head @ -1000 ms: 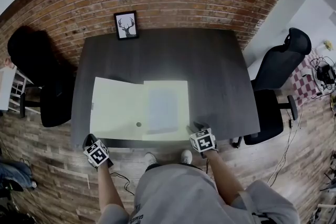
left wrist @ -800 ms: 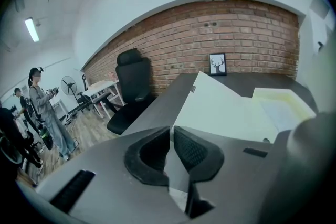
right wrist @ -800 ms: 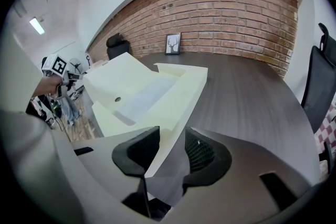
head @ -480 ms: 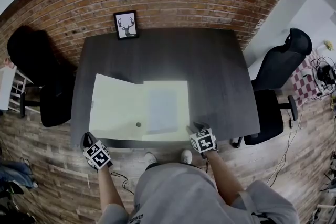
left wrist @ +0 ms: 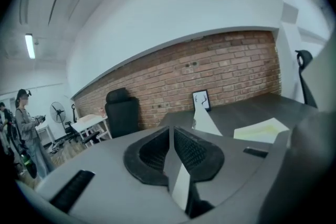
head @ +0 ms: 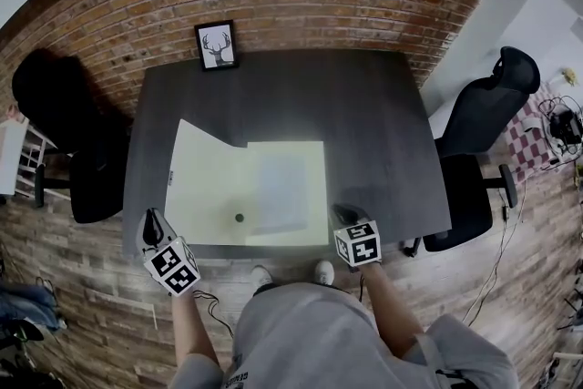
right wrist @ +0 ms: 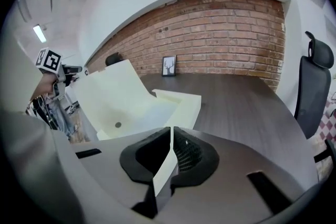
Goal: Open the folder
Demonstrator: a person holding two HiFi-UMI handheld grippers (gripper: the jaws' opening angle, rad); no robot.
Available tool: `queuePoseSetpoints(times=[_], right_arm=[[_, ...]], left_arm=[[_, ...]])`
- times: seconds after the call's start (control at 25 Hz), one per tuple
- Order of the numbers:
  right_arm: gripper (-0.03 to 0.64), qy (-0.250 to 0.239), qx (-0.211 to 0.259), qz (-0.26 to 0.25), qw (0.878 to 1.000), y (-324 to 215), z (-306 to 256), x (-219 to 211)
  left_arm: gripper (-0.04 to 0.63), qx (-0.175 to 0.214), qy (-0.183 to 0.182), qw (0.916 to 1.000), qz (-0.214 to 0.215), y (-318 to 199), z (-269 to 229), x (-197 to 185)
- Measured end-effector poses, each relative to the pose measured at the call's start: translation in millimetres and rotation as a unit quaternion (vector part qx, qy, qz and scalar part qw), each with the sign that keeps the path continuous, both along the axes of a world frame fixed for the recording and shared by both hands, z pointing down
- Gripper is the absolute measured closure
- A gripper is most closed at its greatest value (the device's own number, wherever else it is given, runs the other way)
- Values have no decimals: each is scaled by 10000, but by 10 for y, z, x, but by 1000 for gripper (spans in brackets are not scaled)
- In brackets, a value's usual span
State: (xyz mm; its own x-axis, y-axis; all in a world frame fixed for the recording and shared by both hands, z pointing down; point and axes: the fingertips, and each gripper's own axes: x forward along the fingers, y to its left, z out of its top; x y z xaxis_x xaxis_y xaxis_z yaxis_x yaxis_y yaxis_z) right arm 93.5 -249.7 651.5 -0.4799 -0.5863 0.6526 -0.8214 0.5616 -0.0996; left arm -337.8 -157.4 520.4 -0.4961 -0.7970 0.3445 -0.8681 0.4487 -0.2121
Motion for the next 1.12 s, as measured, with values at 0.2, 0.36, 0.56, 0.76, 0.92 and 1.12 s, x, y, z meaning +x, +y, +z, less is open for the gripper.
queuePoseSetpoints(times=[0.2,0.36,0.56,0.76,0.92,1.12], right_arm=[[617,-441,878,95,9951,-183,-696,-110],[617,-827,1635,186,9829,-260,-1336,-163],[617,-1128,2502,236,9613,-228,-2034,-203],[617,-1385,2991,200,9439,-102,-2496,-277],[618,-1483,3151,156,9373,-25,-2654,-324],[618,-1452,3187,112,9366,11,-2681,-337]], left_arm=[[571,559,183,9952,776,-360,-436,625],[574,909,521,9856,1329,-596,-662,1148],[580,1213,783,9681,2047,-773,-931,1750],[583,1463,793,9508,2614,-787,-1127,2197],[583,1548,956,9410,2852,-739,-1157,2409],[583,1587,1003,9363,2967,-694,-1189,2518]])
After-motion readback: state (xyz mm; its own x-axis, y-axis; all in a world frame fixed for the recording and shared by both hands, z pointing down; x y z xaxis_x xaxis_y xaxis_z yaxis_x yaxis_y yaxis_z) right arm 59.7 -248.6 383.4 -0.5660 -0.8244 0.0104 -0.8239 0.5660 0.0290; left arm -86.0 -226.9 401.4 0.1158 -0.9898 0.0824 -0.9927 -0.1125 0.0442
